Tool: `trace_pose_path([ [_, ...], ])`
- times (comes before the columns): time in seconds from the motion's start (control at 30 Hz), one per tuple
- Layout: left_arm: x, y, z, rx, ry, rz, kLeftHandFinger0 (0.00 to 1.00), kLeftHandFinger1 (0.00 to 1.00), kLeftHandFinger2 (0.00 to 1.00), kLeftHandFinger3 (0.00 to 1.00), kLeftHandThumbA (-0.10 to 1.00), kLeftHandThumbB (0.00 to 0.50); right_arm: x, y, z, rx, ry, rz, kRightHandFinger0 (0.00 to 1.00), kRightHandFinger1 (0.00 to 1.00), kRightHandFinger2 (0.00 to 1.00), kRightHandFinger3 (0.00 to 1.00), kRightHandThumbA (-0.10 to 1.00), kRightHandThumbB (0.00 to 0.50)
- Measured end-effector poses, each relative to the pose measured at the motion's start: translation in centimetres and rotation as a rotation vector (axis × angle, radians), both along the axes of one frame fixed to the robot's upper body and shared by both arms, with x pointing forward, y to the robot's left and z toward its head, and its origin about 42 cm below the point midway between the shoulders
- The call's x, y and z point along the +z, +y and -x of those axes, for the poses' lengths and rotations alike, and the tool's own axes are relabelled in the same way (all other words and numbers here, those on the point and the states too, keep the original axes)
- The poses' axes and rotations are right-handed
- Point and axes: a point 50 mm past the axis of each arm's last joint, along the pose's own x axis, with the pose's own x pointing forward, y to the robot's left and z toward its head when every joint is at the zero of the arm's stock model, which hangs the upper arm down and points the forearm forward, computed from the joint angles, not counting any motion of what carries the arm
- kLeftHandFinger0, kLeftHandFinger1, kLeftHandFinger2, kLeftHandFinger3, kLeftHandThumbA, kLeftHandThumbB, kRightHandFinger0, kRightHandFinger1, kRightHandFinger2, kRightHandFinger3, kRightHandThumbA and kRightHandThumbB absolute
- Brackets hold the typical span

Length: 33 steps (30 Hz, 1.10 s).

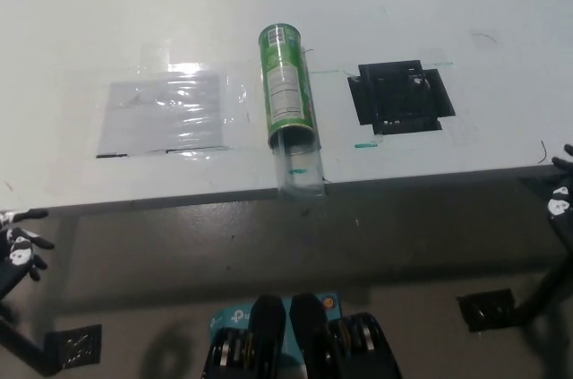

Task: The robot uses its right hand finger to pull out the chips tray kept inside a container in the middle of the desk

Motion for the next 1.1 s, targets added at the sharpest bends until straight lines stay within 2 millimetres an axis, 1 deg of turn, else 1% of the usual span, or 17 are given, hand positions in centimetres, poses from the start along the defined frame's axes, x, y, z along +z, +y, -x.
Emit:
trace_pose_path([
  [0.03,0.1,0.0,-0.1,0.000,-0.004,0.000,0.32,0.32,0.39,0.62,-0.10,0.089,-0.4,0.1,-0.1,-0.004,0.008,-0.007,0.86,0.68,0.70,0.81,-0.10,0.231],
  [0.1,0.2,0.0,-0.2,-0.001,-0.008,0.000,0.31,0.32,0.38,0.63,-0.10,0.078,-0.8,0.1,-0.2,-0.010,0.022,-0.015,0.82,0.63,0.69,0.80,-0.10,0.219],
  [0.13,0.2,0.0,-0.2,-0.001,-0.009,-0.001,0.30,0.31,0.38,0.63,-0.10,0.082,-1.0,0.1,-0.3,-0.016,0.027,-0.021,0.71,0.57,0.68,0.79,-0.10,0.222],
  [0.23,0.3,0.0,-0.3,0.000,-0.010,-0.002,0.29,0.30,0.37,0.62,-0.10,0.086,-1.4,0.0,-0.5,-0.036,0.036,-0.034,0.74,0.58,0.67,0.79,-0.10,0.211],
  [0.27,0.3,0.0,-0.3,0.000,-0.010,-0.002,0.28,0.30,0.37,0.62,-0.10,0.085,-1.4,0.1,-0.6,-0.042,0.037,-0.038,0.65,0.59,0.67,0.78,-0.10,0.212],
  [0.3,0.3,0.0,-0.4,0.000,-0.011,-0.002,0.28,0.31,0.37,0.62,-0.10,0.084,-1.5,0.1,-0.6,-0.047,0.038,-0.040,0.57,0.54,0.66,0.78,-0.10,0.208],
  [0.43,0.2,0.0,-0.4,0.001,-0.009,-0.002,0.29,0.31,0.37,0.62,-0.10,0.086,-2.0,0.0,-0.6,-0.066,0.053,-0.044,0.42,0.46,0.63,0.77,-0.10,0.211],
  [0.47,0.2,0.0,-0.4,0.001,-0.009,-0.002,0.29,0.31,0.37,0.62,-0.10,0.092,-2.1,0.1,-0.6,-0.068,0.057,-0.044,0.37,0.42,0.62,0.76,-0.10,0.213],
  [0.5,0.2,0.0,-0.4,0.001,-0.009,-0.002,0.29,0.31,0.37,0.62,-0.10,0.091,-2.2,0.0,-0.7,-0.070,0.059,-0.044,0.25,0.32,0.62,0.76,-0.10,0.209],
  [0.57,0.2,0.1,-0.4,0.001,-0.009,-0.002,0.27,0.30,0.37,0.61,-0.10,0.091,-2.3,0.0,-0.7,-0.074,0.062,-0.046,0.25,0.33,0.63,0.78,-0.10,0.194],
  [0.6,0.1,0.1,-0.4,0.002,-0.008,-0.002,0.26,0.30,0.37,0.61,-0.10,0.085,-2.3,0.0,-0.7,-0.076,0.062,-0.049,0.18,0.29,0.63,0.78,-0.10,0.190],
  [0.67,0.0,0.1,-0.4,0.004,-0.005,-0.001,0.26,0.29,0.36,0.61,-0.10,0.085,-2.3,0.0,-0.7,-0.078,0.060,-0.053,0.14,0.27,0.61,0.78,-0.10,0.195],
  [0.7,-0.1,0.2,-0.4,0.004,-0.004,0.000,0.26,0.29,0.36,0.61,-0.10,0.086,-2.3,0.0,-0.7,-0.079,0.058,-0.053,0.15,0.28,0.61,0.77,-0.10,0.196],
  [0.73,-0.1,0.2,-0.4,0.005,-0.002,0.000,0.27,0.30,0.36,0.61,-0.10,0.086,-2.3,0.0,-0.7,-0.080,0.056,-0.054,0.22,0.32,0.61,0.77,-0.10,0.197],
  [0.77,-0.2,0.2,-0.4,0.006,-0.001,0.001,0.27,0.30,0.36,0.61,-0.10,0.086,-2.4,0.1,-0.7,-0.080,0.054,-0.053,0.22,0.32,0.61,0.77,-0.10,0.197],
  [1.07,-0.2,0.2,-0.4,0.006,-0.003,-0.001,0.28,0.31,0.38,0.61,-0.10,0.095,-2.2,0.2,-1.1,-0.087,0.044,-0.054,0.12,0.27,0.60,0.78,-0.10,0.190],
  [1.1,-0.2,0.2,-0.4,0.006,-0.004,-0.001,0.28,0.31,0.38,0.61,-0.10,0.094,-2.1,0.2,-1.1,-0.088,0.042,-0.054,0.17,0.30,0.61,0.78,-0.10,0.189],
])
